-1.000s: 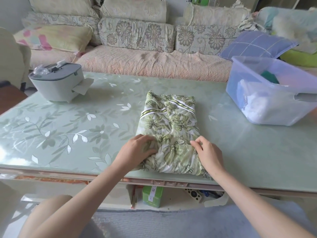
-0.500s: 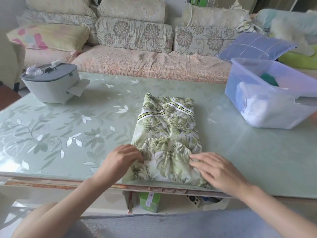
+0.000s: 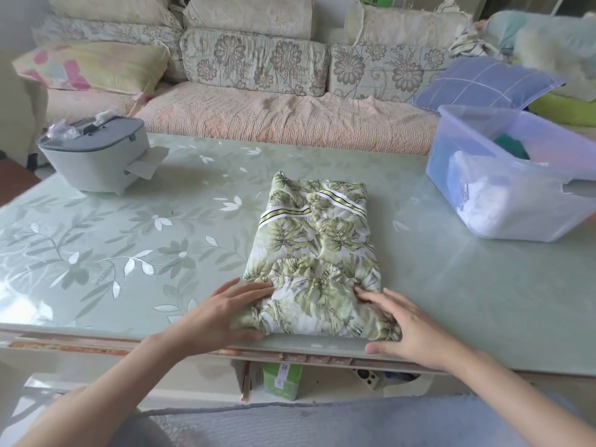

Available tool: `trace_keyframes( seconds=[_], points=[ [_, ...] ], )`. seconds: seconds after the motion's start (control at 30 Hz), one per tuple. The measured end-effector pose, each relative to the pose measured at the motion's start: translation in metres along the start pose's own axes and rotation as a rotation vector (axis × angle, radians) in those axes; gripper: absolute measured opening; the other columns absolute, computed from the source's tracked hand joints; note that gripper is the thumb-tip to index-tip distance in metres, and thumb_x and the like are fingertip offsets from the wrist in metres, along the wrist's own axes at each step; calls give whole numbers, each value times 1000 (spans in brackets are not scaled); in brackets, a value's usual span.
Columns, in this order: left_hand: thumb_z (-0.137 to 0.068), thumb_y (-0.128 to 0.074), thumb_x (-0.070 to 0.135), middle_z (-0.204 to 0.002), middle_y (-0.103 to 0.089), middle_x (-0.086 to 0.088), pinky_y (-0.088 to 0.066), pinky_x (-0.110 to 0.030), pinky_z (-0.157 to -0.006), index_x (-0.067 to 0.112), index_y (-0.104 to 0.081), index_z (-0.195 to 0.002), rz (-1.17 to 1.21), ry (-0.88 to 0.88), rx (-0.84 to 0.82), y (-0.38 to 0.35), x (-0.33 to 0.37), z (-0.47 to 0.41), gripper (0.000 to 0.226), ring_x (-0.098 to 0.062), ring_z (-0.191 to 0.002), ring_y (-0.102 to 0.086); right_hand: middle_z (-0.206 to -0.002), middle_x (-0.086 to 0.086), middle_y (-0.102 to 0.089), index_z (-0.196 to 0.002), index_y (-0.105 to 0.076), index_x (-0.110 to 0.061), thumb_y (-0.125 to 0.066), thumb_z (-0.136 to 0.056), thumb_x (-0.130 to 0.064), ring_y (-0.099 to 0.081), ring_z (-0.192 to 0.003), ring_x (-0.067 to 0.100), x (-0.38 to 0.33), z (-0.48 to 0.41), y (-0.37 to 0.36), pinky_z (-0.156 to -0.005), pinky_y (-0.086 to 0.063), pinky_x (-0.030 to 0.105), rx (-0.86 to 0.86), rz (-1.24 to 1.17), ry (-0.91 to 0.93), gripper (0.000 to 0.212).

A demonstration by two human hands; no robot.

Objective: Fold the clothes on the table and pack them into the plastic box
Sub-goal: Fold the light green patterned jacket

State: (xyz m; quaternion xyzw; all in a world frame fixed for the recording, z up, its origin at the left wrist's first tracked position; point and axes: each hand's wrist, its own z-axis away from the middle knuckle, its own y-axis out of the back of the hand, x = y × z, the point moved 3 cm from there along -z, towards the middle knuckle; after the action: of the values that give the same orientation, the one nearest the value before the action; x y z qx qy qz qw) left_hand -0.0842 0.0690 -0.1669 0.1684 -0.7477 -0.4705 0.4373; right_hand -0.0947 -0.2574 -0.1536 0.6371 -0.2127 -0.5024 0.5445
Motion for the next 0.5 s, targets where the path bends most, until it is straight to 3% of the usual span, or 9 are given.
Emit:
trace_keyframes(
  seconds=[0.1,0.13,0.23,0.3,0.4,0.47,0.5],
  points=[
    [-85,-54,47,-140,-45,21,-19,-32,-116,38,-40,-137,-16,-11,52,3,-5,-3,54,10,-131,-33,-135,-33,-32,-125,-24,-55,-69,-81,-35,-14,-133,-4,0,-4,7,-109,-15,14,49,8,8,66],
    [-84,-53,42,-138,-47,20,-16,-30,-117,38,-41,-137,8,10,69,5,-5,-4,55,11,-130,-35,-133,-33,-37,-119,-28,-54,-68,-79,-30,-14,-134,-5,1,-6,9,-108,-14,12,94,-22,8,61],
    [-74,-53,32,-133,-49,21,-8,-24,-118,29,-42,-137,18,2,81,6,-2,-6,64,16,-125,-35,-124,-36,-50,-104,-39,-46,-64,-73,-40,-22,-134,-12,5,-9,9,-110,-6,8,228,-92,67,40],
    [-72,-56,29,-127,-52,21,-9,-23,-117,25,-45,-132,22,-19,79,5,-3,-6,61,15,-121,-40,-116,-41,-54,-100,-43,-47,-71,-76,-26,-21,-133,-16,13,-11,4,-113,-4,10,278,-149,79,42],
    [-72,-73,11,-113,-63,20,-17,-20,-113,31,-54,-112,-47,-5,184,7,-17,-10,49,0,-108,-58,-128,-27,-51,-96,-54,-58,-68,-81,-3,-4,-141,-4,27,-12,-6,-109,-10,9,350,-298,-62,59],
    [-75,-72,-2,-101,-68,7,-30,-22,-104,25,-61,-103,-59,126,328,12,-21,-16,41,-21,-106,-60,-135,-8,-42,-95,-59,-52,-65,-86,-8,-10,-140,-2,26,-18,-4,-103,-15,3,430,-469,-173,45],
    [-83,-66,0,-98,-68,-3,-36,-28,-96,19,-64,-99,-7,233,402,19,-17,-22,26,-28,-107,-58,-135,1,-44,-104,-57,-45,-64,-87,-17,-22,-138,-1,23,-23,1,-102,-19,3,499,-572,-195,33]
  ],
)
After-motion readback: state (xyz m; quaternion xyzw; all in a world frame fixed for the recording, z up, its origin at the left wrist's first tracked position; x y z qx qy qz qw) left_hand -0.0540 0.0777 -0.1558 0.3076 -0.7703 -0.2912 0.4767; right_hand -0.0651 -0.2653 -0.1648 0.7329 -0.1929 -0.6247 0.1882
